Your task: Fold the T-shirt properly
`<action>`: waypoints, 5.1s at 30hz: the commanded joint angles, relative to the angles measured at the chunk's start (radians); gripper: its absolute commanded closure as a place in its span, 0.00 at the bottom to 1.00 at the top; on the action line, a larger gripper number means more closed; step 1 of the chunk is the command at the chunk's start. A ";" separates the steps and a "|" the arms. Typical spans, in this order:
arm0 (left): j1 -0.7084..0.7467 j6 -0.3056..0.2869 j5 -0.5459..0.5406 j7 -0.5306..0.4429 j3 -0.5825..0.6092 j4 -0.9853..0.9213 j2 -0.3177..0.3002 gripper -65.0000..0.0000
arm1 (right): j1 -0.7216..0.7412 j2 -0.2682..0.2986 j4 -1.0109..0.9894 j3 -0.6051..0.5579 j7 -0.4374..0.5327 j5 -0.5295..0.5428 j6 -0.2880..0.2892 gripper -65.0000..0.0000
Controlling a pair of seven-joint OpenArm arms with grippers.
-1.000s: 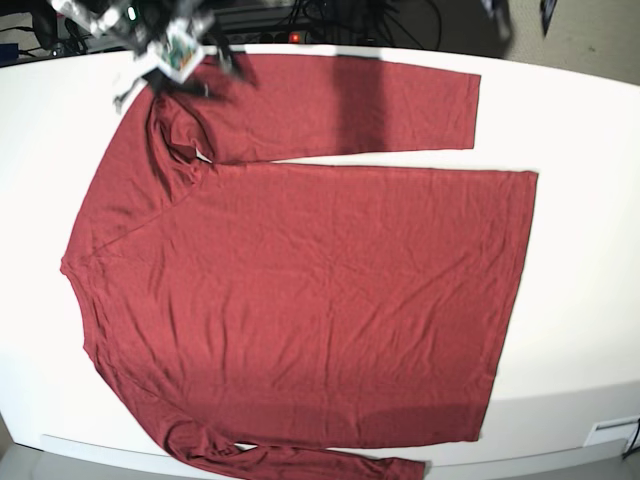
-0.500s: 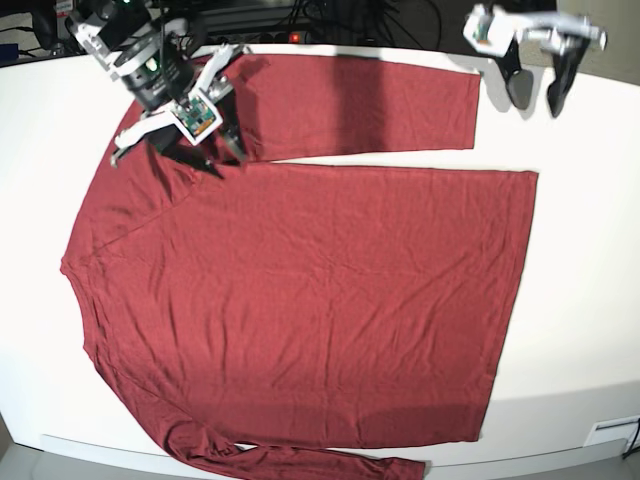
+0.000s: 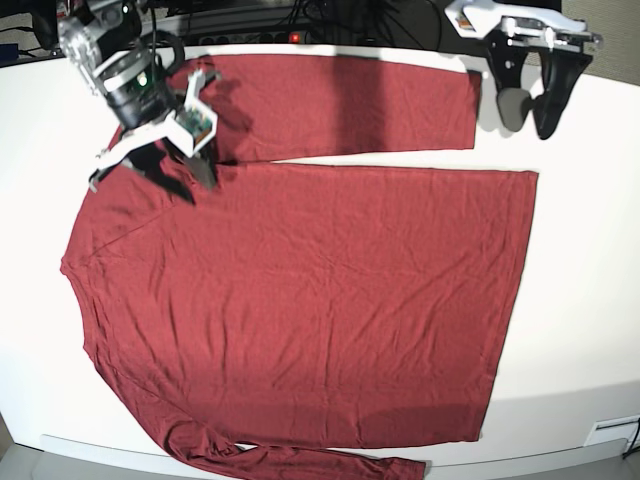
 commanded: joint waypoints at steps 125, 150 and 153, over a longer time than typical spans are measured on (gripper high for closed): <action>-0.667 -1.251 -0.776 0.225 0.012 -0.198 -0.390 0.55 | 0.048 0.183 0.164 0.007 -0.507 0.220 0.175 0.70; -0.665 -1.135 -0.585 0.232 0.187 -0.215 -0.378 0.55 | 0.048 0.182 0.164 0.007 -0.508 0.220 0.175 0.70; -0.666 -1.001 -0.477 0.233 0.262 -0.239 -0.378 0.55 | 0.048 0.182 0.164 0.007 -0.508 0.220 0.176 0.70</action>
